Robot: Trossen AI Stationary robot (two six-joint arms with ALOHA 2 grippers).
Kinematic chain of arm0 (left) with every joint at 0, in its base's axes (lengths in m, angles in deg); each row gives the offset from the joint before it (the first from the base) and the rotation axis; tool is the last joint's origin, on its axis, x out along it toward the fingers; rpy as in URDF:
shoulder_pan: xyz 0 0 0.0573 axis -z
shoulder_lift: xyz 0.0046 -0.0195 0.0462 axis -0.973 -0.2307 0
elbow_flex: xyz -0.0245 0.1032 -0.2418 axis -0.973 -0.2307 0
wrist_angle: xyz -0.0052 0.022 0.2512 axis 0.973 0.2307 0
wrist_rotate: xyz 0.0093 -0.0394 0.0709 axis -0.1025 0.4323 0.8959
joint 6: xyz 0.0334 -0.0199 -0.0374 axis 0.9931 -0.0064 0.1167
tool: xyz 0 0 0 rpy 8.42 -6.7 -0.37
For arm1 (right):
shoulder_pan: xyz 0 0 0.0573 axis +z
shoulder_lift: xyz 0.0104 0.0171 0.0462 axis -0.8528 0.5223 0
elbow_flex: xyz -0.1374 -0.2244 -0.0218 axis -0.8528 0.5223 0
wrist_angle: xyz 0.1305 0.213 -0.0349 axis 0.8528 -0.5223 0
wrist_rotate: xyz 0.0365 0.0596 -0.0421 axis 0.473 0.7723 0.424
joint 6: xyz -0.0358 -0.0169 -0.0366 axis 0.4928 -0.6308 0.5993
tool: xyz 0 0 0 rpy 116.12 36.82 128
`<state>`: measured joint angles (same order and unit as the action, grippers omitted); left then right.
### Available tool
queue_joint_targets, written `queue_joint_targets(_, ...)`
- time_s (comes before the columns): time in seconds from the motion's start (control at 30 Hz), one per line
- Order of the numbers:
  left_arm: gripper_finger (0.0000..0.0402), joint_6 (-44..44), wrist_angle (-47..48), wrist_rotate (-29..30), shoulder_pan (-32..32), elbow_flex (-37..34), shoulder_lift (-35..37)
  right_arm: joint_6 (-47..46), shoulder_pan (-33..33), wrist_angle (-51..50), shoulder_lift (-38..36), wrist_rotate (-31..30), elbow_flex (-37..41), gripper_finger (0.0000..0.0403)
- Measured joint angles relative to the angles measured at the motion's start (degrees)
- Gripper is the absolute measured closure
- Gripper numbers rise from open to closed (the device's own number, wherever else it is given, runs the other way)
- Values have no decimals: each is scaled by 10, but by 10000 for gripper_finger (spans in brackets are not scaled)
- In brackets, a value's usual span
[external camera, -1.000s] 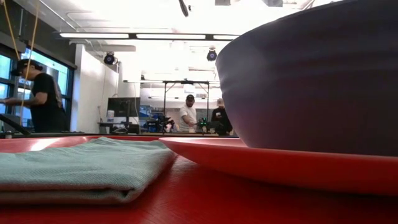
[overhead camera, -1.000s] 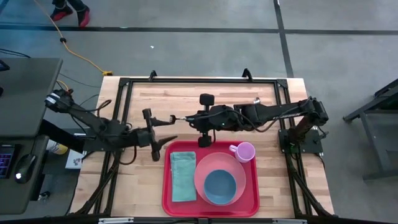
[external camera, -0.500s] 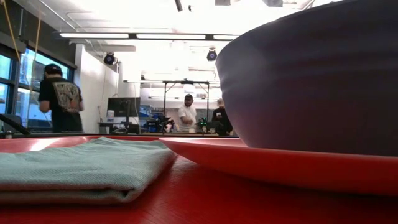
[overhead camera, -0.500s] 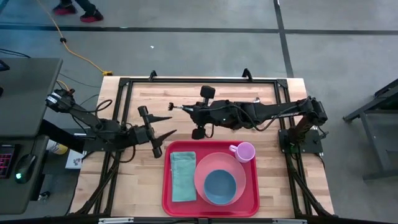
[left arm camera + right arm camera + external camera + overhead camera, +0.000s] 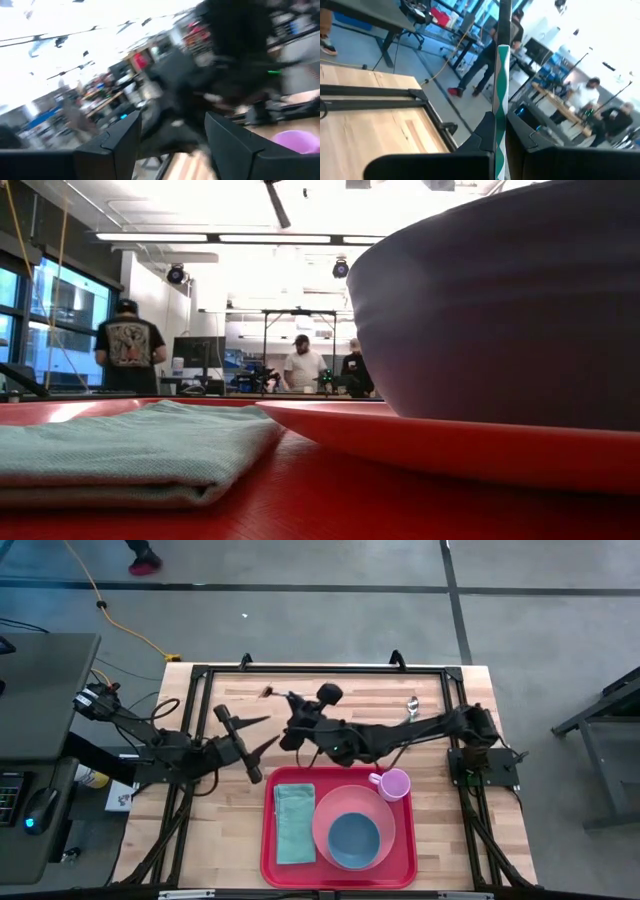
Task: Set up tray
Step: Put the blue fork on the blue napkin
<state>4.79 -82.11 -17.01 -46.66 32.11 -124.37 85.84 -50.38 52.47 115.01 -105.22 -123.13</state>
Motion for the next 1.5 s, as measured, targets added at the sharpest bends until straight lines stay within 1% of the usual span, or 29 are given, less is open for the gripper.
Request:
queue_joint_targets(0.1,152,2,-8,53,-5,0,0,49,5,43,11,-2,1,403)
queue_joint_targets(0.2,152,2,-15,95,-25,0,0,62,9,65,10,-6,1,403)
queue_joint_targets(0.27,152,0,-15,105,-41,0,0,90,12,83,10,-16,1,403)
queue_joint_targets(0.37,152,-5,-20,81,-65,0,-3,113,13,97,8,-28,1,403)
queue_joint_targets(0.43,152,-4,-28,68,-76,0,-5,113,13,96,8,-18,1,403)
queue_joint_targets(0.5,152,-1,-37,26,-88,0,-4,113,13,91,8,6,1,403)
queue_joint_targets(0.57,152,-3,-31,-16,-101,0,-3,110,14,80,8,13,1,403)
queue_joint_targets(0.73,157,-15,-34,-35,-106,0,-3,113,15,79,8,15,1,403)
queue_joint_targets(0.8,175,-15,-33,-34,-105,0,-4,113,17,78,8,15,1,403)
queue_joint_targets(0.87,207,-13,-32,-33,-105,0,-4,113,17,78,8,15,1,403)
queue_joint_targets(0.93,254,-8,-33,-32,-105,0,-3,113,18,78,8,15,1,403)
queue_joint_targets(1.03,350,3,-33,-34,-105,0,-3,113,18,76,8,15,1,403)
queue_joint_targets(1.07,373,8,-32,-35,-105,0,-3,115,19,77,8,15,1,402)
queue_joint_targets(1.1,381,12,-32,-32,-105,0,-3,116,19,77,8,15,1,401)
queue_joint_targets(1.17,380,14,-29,-32,-105,0,-3,116,21,77,8,15,1,401)
queue_joint_targets(1.23,388,15,-25,-32,-105,0,-3,118,22,77,8,15,1,401)
queue_joint_targets(1.5,388,30,-24,-32,-105,0,1,122,21,70,8,13,0,402)
